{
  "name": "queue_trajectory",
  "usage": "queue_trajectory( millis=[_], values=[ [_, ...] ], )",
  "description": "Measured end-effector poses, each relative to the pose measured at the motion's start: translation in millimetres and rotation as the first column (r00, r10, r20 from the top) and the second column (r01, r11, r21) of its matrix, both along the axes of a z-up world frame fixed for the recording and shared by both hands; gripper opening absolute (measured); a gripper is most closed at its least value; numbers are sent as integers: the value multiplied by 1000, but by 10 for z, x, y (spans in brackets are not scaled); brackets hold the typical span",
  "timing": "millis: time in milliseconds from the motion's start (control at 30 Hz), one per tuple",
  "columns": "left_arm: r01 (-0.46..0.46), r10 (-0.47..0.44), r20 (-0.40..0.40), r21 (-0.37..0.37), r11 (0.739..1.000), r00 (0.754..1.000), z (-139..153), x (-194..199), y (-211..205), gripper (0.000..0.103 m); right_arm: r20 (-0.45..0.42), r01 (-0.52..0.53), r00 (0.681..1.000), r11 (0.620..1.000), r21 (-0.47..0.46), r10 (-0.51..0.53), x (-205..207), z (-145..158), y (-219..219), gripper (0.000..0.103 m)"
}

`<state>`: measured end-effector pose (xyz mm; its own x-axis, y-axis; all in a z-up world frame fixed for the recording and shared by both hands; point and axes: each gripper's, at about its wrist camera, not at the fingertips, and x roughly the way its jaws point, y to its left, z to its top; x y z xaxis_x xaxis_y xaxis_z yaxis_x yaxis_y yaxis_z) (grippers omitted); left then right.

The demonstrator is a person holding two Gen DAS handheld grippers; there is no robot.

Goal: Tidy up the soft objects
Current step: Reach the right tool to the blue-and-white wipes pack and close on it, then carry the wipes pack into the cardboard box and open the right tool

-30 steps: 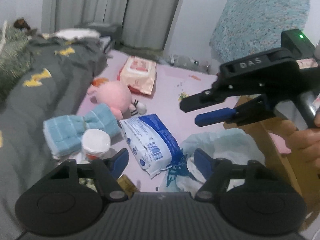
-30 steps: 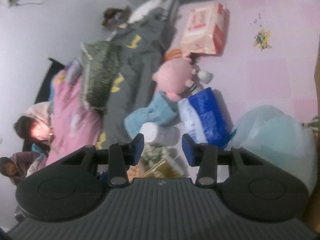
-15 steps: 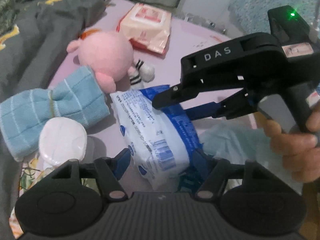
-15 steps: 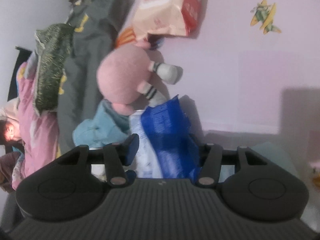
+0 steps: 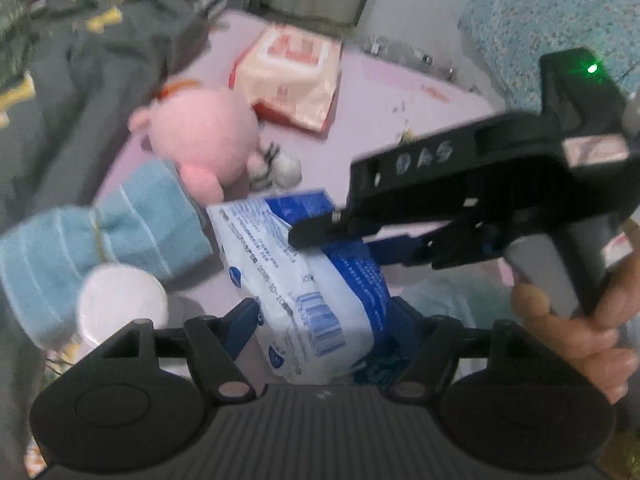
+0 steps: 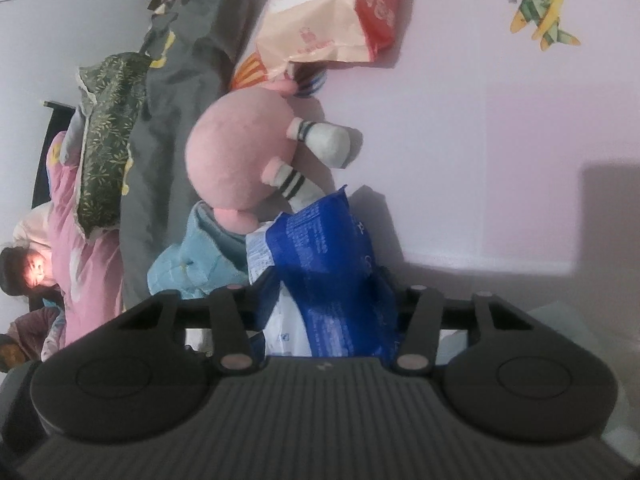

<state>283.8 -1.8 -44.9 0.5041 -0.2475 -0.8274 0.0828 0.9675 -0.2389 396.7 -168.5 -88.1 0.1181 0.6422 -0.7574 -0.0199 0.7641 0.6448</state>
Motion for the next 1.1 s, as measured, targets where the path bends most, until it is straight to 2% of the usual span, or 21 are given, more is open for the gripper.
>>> queue_trajectory(
  millis=[133,433,533,667,733,767,800,867,1000,1100],
  values=[
    [3,-6,93,29,1000,996,306,-122,1,72,37,7,999,1000,23,-7,-83,203,-15,38],
    [11,-30,262,73,997,965,989,-494,-251,72,164,40,984,989,140,-63,-333,921,-272,37],
    [52,-71,317,70,996,946,1212,-666,-465,72,208,64,973,982,176,-101,-524,1190,-523,37],
    [158,-169,384,62,986,908,1460,-879,-919,70,256,112,953,973,200,-162,-868,1472,-982,37],
    [275,-257,371,4,961,892,1523,-936,-1167,67,267,140,943,965,222,-199,-1056,1557,-1255,34],
    [332,-298,349,-39,943,888,1532,-953,-1330,67,259,152,940,954,257,-219,-1164,1589,-1419,28],
    [371,-333,338,-55,927,880,1529,-977,-1486,67,250,160,939,943,292,-236,-1264,1616,-1563,17],
    [428,-393,335,-34,903,856,1512,-1029,-1786,63,282,199,917,936,291,-283,-1504,1710,-1844,16],
    [455,-411,351,-49,889,841,1492,-1111,-1894,62,286,310,878,912,270,-383,-1886,1713,-2432,17],
    [405,-377,365,-1,914,851,1440,-1149,-1663,66,272,364,862,896,255,-428,-2038,1642,-2734,17]
  ],
)
